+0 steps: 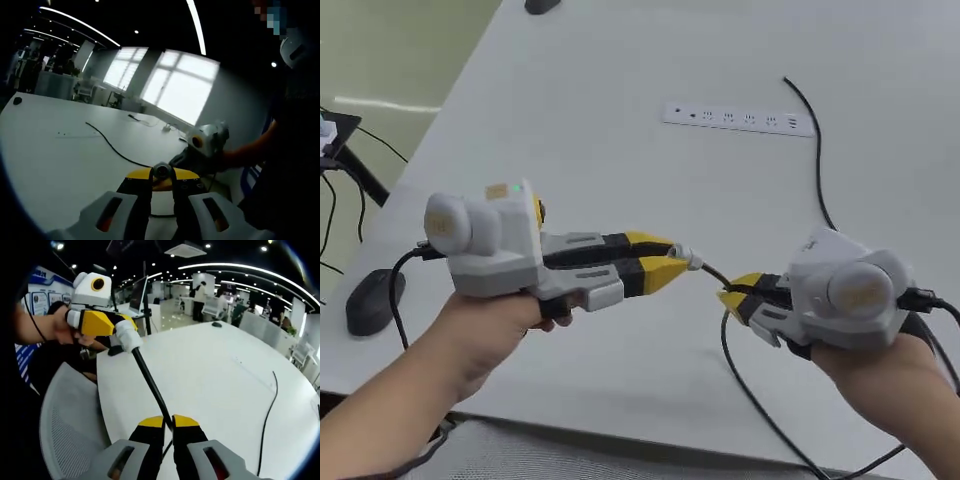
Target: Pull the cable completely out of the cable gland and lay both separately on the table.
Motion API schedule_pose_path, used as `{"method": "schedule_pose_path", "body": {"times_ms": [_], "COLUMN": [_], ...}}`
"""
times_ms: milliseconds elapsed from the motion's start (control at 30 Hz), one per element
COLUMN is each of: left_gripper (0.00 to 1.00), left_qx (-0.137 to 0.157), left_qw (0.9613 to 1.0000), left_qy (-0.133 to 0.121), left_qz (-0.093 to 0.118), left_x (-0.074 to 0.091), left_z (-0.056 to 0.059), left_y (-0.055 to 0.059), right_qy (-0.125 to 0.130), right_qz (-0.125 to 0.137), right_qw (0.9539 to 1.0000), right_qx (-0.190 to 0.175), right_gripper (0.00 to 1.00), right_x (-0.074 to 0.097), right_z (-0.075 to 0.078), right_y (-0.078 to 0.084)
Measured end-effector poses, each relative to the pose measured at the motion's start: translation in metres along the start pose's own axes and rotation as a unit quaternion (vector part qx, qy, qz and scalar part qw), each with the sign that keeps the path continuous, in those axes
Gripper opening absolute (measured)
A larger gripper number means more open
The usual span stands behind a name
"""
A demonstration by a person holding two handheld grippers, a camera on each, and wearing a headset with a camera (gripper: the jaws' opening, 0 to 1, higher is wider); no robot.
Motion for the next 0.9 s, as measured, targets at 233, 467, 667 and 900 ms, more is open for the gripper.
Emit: {"method": "schedule_pose_path", "body": {"times_ms": [233, 467, 667, 900], "left_gripper": [0.15, 0.15, 0.15, 0.15], "left_qx": [0.011, 0.019, 0.023, 0.014], "left_qw": [0.9998, 0.9989, 0.9982, 0.9980], "left_qy": [-0.015, -0.040, -0.054, -0.057], "left_qz": [0.010, 0.012, 0.009, -0.021], "left_x": [-0.002, 0.004, 0.004, -0.001], "left_z": [0.000, -0.004, -0.008, -0.008], "left_y": [0.001, 0.004, 0.007, 0.022], "right_qy": [-0.002, -0.007, -0.015, -0.022], "right_qz": [0.003, 0.016, 0.021, 0.033], "right_qw": [1.0000, 0.9998, 0.9996, 0.9990], "right_qx": [-0.004, 0.001, 0.005, -0.018], "right_gripper": [0.00, 0.00, 0.00, 0.00], "right_x": [-0.002, -0.001, -0.002, -0.002], "right_z": [0.012, 0.022, 0.024, 0.027], "right_y": [0.014, 0.014, 0.009, -0.001]}}
Point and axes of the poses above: the centre of the closed fingertips' face, and the gripper's own axes: x roughly backward along the fingers, z roughly to its right, y roughly out of its underside, the point moved 6 cm from there along x, roughly backward along the fingers, and after that the axes turned 3 degrees about -x, right-handed, at the moved point
